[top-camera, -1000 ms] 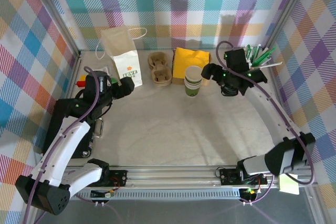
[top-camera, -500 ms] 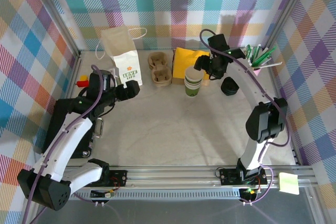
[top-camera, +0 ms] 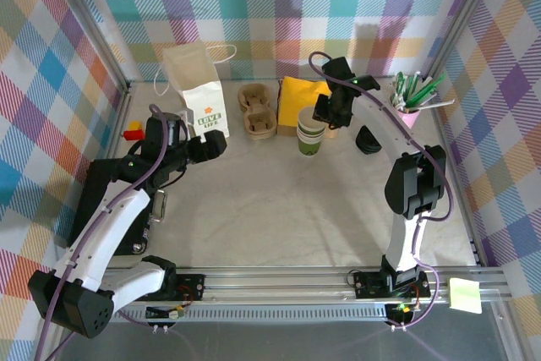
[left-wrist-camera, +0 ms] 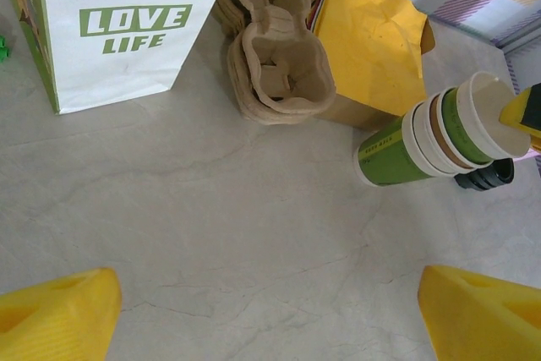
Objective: Pack the takeout coffee
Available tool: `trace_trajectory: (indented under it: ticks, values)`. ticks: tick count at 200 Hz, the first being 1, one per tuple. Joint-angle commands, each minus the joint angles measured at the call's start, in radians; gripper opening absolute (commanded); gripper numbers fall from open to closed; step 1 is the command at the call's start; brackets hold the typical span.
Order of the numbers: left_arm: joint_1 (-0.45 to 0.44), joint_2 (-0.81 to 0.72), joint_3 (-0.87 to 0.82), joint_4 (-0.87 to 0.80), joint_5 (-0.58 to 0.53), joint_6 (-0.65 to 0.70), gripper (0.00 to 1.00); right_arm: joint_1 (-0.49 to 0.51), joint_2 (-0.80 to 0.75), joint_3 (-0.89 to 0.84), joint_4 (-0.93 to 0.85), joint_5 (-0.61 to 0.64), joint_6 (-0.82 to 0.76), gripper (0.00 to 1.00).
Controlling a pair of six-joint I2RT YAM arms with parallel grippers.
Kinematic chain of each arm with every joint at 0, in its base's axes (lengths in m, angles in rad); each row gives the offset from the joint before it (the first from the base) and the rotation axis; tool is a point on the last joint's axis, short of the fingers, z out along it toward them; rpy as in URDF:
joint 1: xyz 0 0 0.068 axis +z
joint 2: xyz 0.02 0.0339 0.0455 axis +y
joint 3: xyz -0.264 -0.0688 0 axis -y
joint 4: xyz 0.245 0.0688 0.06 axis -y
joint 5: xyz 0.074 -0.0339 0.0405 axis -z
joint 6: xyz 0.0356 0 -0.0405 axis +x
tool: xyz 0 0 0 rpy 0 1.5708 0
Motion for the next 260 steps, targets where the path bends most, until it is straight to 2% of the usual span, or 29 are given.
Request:
trace_trajectory:
  ticks: [1, 30, 51, 93, 144, 174, 214, 260]
  values:
    - [-0.011, 0.006, 0.028, -0.009, -0.005, 0.014, 0.90, 0.010, 0.013, 0.031, -0.023, 0.012, -0.021, 0.31]
    - [-0.011, 0.019, 0.036, -0.025, 0.003, 0.015, 0.90, 0.016, 0.010, 0.038, -0.033, 0.020, -0.047, 0.22]
    - [-0.012, 0.020, 0.037, -0.027, 0.009, 0.015, 0.89, 0.019, 0.005, 0.053, -0.048, 0.032, -0.060, 0.12]
    - [-0.013, 0.014, 0.051, -0.036, 0.020, 0.020, 0.89, 0.019, -0.018, 0.125, -0.103, 0.039, -0.087, 0.05]
    - [-0.012, -0.010, 0.093, -0.082, -0.002, 0.027, 0.89, 0.037, -0.070, 0.321, -0.253, 0.042, -0.139, 0.04]
    - [-0.012, -0.051, 0.106, -0.102, -0.047, 0.029, 0.90, 0.076, -0.136, 0.361, -0.297, 0.026, -0.161, 0.04]
    - [-0.012, -0.102, 0.097, -0.106, -0.092, 0.021, 0.90, 0.173, -0.215, 0.310, -0.325, 0.027, -0.170, 0.05]
    - [-0.012, -0.166, 0.055, -0.065, -0.116, 0.010, 0.88, 0.283, -0.284, 0.117, -0.251, 0.048, -0.127, 0.06]
